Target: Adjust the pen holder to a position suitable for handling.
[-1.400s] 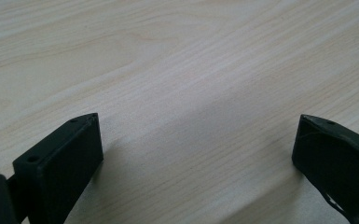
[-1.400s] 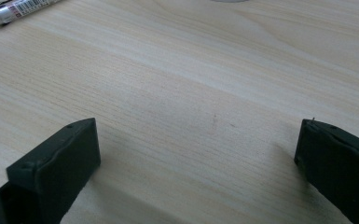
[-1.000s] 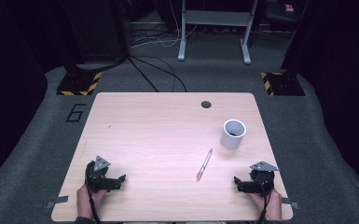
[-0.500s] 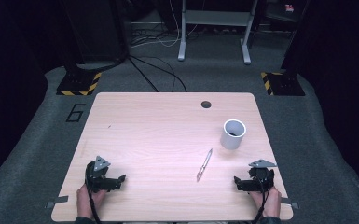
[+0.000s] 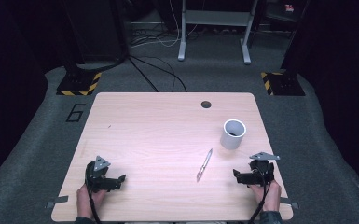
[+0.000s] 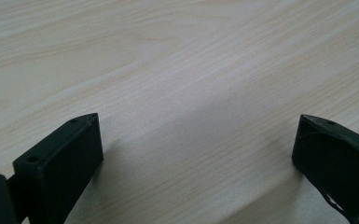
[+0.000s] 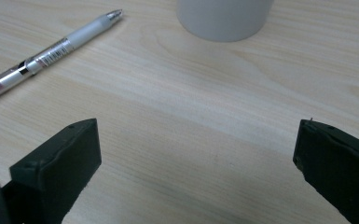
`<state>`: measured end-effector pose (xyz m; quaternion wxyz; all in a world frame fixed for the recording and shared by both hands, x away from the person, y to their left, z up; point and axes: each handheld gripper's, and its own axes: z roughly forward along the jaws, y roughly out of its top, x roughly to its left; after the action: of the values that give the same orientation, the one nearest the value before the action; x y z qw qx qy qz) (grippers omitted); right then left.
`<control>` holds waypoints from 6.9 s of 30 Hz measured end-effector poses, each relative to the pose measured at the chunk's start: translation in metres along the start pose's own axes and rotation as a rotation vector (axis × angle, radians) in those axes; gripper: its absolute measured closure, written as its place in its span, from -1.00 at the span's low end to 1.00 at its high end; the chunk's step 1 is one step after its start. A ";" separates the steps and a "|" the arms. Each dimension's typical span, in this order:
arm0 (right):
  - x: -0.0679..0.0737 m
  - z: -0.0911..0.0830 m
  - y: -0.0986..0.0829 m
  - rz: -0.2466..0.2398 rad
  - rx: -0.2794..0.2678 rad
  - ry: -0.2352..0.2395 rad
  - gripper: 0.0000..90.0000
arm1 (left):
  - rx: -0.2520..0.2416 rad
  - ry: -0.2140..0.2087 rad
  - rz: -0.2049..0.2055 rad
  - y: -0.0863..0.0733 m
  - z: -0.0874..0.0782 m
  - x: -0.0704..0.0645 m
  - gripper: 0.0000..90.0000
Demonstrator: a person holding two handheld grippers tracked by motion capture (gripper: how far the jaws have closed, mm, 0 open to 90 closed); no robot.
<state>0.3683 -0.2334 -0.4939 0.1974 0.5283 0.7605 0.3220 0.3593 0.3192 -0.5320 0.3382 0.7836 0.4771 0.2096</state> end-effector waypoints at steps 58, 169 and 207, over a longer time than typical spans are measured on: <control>-0.014 0.037 0.120 0.022 0.059 -0.036 -1.00 | -0.001 0.000 -0.003 0.000 0.000 0.000 -0.96; 0.072 0.122 0.180 -0.149 0.116 0.083 -0.87 | 0.001 0.000 0.000 0.000 0.000 0.000 -0.96; 0.157 0.132 0.179 -0.292 0.095 0.259 -0.92 | 0.001 0.000 0.000 0.000 0.000 0.000 -0.96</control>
<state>0.5165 -0.0087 -0.4571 0.1175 0.3750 0.8624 0.3190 0.3590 0.3191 -0.5319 0.3379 0.7838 0.4771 0.2095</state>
